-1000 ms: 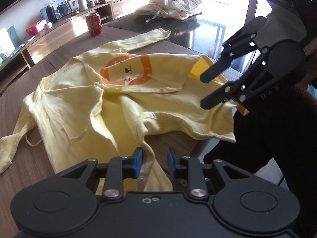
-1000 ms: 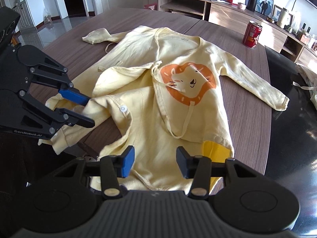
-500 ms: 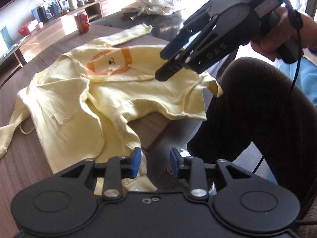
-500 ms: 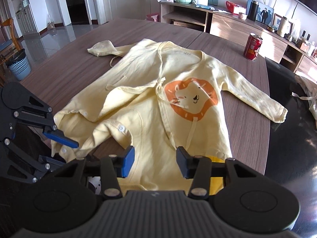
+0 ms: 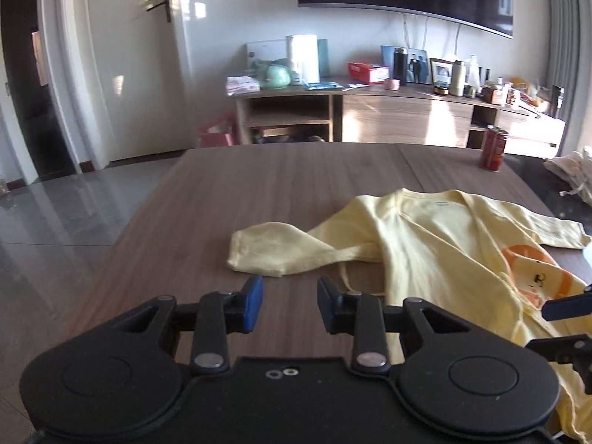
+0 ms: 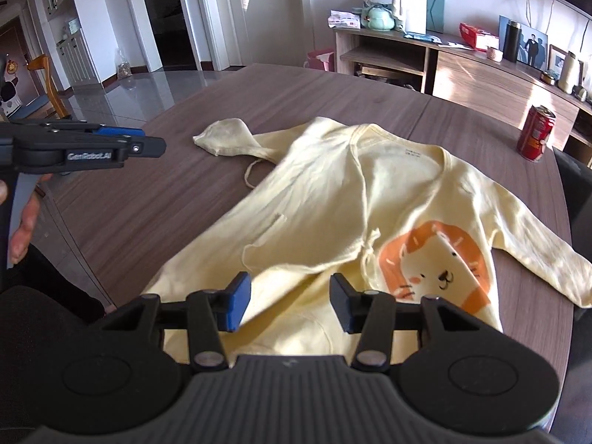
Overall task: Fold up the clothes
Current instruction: 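Lower the left gripper onto the romper sleeve cuff and close it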
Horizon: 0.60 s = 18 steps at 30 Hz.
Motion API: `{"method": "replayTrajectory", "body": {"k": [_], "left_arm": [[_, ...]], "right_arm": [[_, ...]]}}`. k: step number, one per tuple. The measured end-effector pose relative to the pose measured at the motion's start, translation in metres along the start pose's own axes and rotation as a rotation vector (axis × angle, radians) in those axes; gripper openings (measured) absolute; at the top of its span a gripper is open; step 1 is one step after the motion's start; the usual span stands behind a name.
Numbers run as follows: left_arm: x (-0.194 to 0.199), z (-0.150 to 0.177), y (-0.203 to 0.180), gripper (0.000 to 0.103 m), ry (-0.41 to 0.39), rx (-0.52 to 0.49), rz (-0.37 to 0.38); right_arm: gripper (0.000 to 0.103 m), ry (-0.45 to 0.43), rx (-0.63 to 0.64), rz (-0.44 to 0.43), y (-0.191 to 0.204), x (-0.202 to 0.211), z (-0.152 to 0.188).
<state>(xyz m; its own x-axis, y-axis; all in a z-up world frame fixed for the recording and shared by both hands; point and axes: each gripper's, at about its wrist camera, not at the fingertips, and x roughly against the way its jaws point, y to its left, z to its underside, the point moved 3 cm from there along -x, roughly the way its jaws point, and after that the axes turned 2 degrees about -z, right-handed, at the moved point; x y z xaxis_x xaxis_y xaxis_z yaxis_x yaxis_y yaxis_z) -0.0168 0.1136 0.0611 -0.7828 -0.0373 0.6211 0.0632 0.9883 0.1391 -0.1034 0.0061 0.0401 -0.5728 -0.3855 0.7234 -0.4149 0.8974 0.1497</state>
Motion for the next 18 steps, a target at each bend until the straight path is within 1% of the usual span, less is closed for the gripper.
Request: {"method": "replayTrajectory", "body": {"k": [2,5,8,12,14,18], "left_arm": [[-0.007,-0.001,0.003,0.031,-0.002,0.001,-0.023],[-0.014,-0.003,0.008,0.031,-0.008,0.003,-0.047],[-0.023,-0.003,0.007,0.031,-0.007,0.007,-0.054],[-0.028,0.000,0.005,0.031,-0.002,0.013,-0.054],[-0.030,0.002,0.003,0.031,-0.001,0.013,-0.054],[-0.039,0.005,0.001,0.031,0.007,0.013,-0.059]], "right_arm": [[0.051,-0.002,0.013,-0.004,0.001,-0.007,-0.007],[0.051,-0.002,0.036,0.017,0.001,-0.016,-0.015],[0.051,-0.019,0.034,0.071,-0.004,-0.024,-0.021],[0.051,-0.033,-0.009,0.130,-0.014,-0.034,-0.021],[0.051,-0.018,-0.023,0.135,-0.017,-0.042,-0.018],[0.051,0.046,-0.007,0.132,-0.022,-0.055,-0.007]]}}
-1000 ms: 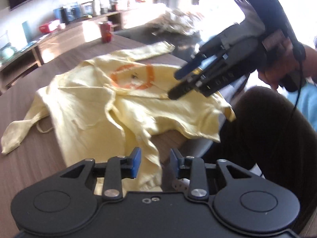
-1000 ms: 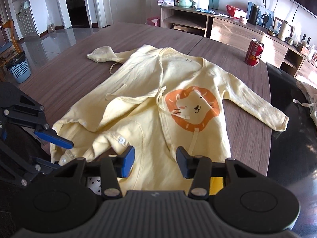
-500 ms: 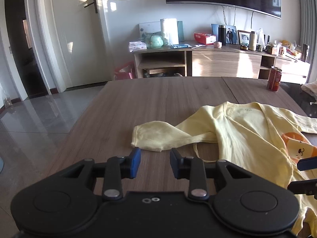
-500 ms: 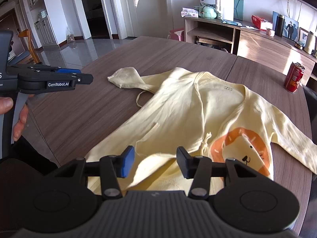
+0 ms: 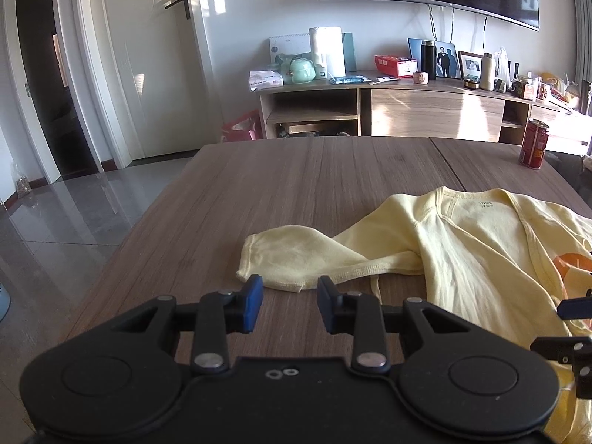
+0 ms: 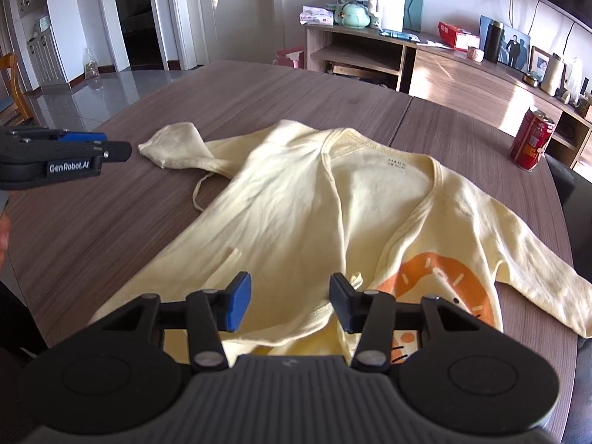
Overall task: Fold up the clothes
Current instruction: 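Lower the left gripper onto the romper sleeve cuff and close it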
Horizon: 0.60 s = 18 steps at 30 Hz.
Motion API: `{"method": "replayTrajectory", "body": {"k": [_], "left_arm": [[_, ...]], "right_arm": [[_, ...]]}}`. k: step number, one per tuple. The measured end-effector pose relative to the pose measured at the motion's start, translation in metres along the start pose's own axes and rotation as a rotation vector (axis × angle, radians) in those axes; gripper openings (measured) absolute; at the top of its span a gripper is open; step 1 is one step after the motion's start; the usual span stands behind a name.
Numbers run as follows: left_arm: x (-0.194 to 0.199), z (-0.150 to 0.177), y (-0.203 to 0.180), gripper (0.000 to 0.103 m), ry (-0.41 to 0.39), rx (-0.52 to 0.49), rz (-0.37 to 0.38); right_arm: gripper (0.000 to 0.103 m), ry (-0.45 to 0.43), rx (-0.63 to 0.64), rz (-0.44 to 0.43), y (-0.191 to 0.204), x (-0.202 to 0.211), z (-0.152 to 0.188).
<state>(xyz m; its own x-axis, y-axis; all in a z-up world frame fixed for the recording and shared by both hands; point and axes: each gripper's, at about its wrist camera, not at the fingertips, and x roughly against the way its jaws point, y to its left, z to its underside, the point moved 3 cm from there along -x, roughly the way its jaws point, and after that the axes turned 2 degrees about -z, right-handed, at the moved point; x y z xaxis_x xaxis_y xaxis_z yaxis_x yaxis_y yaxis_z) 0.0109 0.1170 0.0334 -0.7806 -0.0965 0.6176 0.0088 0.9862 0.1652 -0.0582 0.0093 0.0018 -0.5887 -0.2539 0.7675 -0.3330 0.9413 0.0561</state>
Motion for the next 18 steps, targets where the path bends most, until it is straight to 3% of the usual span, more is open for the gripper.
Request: {"method": "replayTrajectory", "body": {"k": [4,8,15,18], "left_arm": [[-0.009,0.002,0.000,0.031,0.010,0.000,-0.005],[-0.017,0.005,0.001,0.031,0.022,0.002,-0.008],[-0.029,0.014,0.012,0.031,0.054,0.041,-0.014],[-0.034,0.014,0.023,0.031,0.066,0.123,0.020]], "right_arm": [[0.051,0.072,0.020,-0.001,-0.007,0.000,0.017],[0.051,0.074,-0.010,-0.016,-0.016,0.016,0.026],[0.053,-0.061,-0.031,-0.023,-0.017,0.050,0.003],[0.055,-0.104,-0.034,-0.001,-0.024,0.055,-0.011]]}}
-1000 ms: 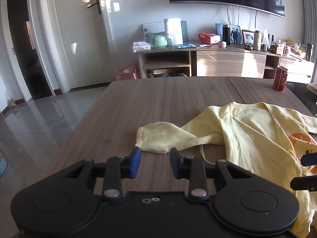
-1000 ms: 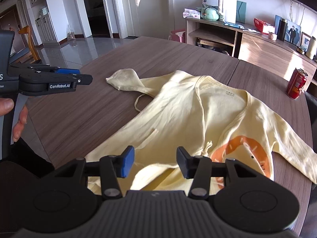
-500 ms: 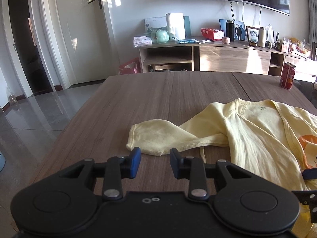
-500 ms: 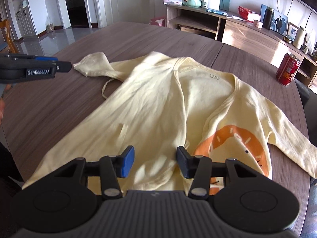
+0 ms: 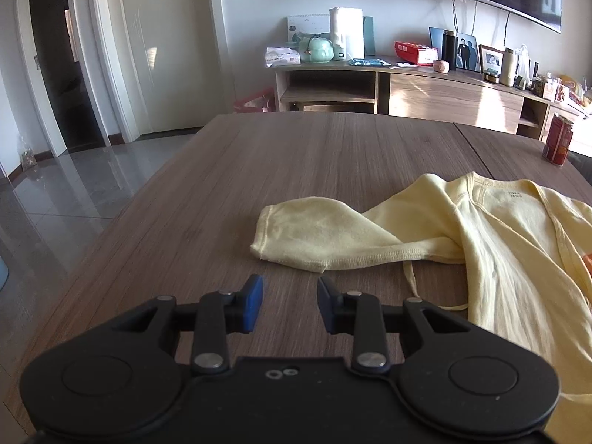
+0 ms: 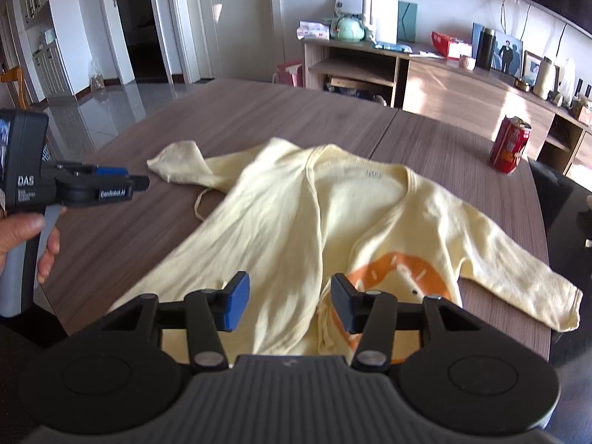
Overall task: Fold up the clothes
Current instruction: 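Lower the left gripper onto the romper sleeve cuff and close it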
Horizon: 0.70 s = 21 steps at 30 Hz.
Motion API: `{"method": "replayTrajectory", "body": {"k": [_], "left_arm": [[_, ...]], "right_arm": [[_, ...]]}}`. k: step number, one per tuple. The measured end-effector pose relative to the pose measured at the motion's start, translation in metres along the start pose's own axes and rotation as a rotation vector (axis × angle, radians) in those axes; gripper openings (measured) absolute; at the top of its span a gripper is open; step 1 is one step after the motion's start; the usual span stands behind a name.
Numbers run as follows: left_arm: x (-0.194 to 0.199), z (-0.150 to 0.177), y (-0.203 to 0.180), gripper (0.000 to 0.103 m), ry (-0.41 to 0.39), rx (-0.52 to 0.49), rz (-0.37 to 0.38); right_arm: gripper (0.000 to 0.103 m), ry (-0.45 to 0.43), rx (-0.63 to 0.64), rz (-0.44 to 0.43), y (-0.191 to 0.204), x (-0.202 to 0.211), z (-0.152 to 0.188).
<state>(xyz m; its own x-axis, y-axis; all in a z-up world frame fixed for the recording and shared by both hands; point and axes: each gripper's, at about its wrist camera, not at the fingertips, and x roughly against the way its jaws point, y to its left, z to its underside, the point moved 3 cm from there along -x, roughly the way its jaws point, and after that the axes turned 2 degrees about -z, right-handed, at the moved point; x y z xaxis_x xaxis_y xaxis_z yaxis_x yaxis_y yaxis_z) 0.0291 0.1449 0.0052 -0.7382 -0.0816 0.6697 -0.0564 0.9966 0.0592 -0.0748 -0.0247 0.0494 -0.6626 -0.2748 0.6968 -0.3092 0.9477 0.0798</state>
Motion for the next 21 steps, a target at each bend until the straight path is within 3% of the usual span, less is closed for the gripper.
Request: {"method": "replayTrajectory", "body": {"k": [6,10,21], "left_arm": [[-0.021,-0.004,0.032,0.031,0.044,0.235,0.071],[-0.031,-0.005,0.045,0.032,0.021,0.290,0.050],[-0.057,-0.016,0.051,0.035,0.037,0.425,0.134]], "right_arm": [[0.056,-0.001,-0.041,0.002,-0.012,-0.008,-0.003],[0.056,0.021,-0.042,-0.015,-0.009,-0.017,0.005],[0.056,0.034,-0.047,-0.033,-0.006,-0.029,0.010]]}}
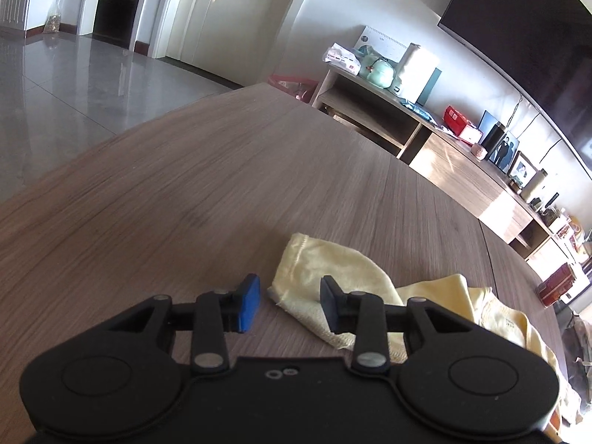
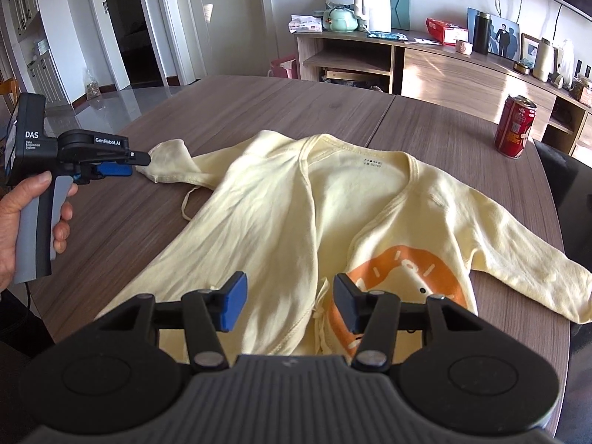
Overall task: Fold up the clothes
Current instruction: 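Lower the left gripper onto the romper sleeve cuff and close it, then fold the held sleeve across the romper body with the left gripper and release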
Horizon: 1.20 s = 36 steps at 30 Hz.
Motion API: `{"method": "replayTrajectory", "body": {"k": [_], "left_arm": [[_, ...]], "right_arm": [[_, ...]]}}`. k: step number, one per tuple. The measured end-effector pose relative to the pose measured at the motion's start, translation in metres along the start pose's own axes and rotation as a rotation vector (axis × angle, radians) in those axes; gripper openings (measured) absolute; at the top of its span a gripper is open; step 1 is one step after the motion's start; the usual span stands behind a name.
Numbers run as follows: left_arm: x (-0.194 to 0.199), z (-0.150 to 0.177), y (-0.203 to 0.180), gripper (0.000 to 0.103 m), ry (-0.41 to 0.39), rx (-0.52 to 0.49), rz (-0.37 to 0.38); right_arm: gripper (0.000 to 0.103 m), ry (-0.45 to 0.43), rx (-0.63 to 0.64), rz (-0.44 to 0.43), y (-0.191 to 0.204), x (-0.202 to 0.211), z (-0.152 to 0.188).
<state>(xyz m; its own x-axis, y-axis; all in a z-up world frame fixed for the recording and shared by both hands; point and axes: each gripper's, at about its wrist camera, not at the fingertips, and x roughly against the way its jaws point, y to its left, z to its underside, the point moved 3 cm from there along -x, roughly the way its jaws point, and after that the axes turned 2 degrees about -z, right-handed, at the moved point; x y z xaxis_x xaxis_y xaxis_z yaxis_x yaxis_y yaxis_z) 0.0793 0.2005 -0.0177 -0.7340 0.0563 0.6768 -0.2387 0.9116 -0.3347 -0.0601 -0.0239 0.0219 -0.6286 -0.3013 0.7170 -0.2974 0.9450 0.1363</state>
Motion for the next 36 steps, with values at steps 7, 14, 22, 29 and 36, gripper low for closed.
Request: {"method": "replayTrajectory", "body": {"k": [7,14,22,29,36], "left_arm": [[-0.003,0.000,-0.003,0.008,0.020,0.022,0.025],[0.010,-0.005,-0.011,0.005,-0.030,0.002,0.074],[0.038,-0.019,-0.046,0.005,-0.120,-0.054,0.185],[0.058,-0.024,-0.122,0.005,-0.159,-0.184,0.310],[0.044,0.007,-0.201,0.005,-0.079,-0.294,0.405]], "right_arm": [[0.056,-0.009,-0.008,0.005,-0.005,0.006,0.001],[0.056,-0.026,-0.019,0.004,-0.008,0.012,0.002],[0.056,-0.061,-0.047,0.012,-0.016,0.025,0.003],[0.056,-0.086,-0.129,0.038,-0.046,0.040,0.011],[0.056,-0.111,-0.192,0.067,-0.077,0.057,0.027]]}}
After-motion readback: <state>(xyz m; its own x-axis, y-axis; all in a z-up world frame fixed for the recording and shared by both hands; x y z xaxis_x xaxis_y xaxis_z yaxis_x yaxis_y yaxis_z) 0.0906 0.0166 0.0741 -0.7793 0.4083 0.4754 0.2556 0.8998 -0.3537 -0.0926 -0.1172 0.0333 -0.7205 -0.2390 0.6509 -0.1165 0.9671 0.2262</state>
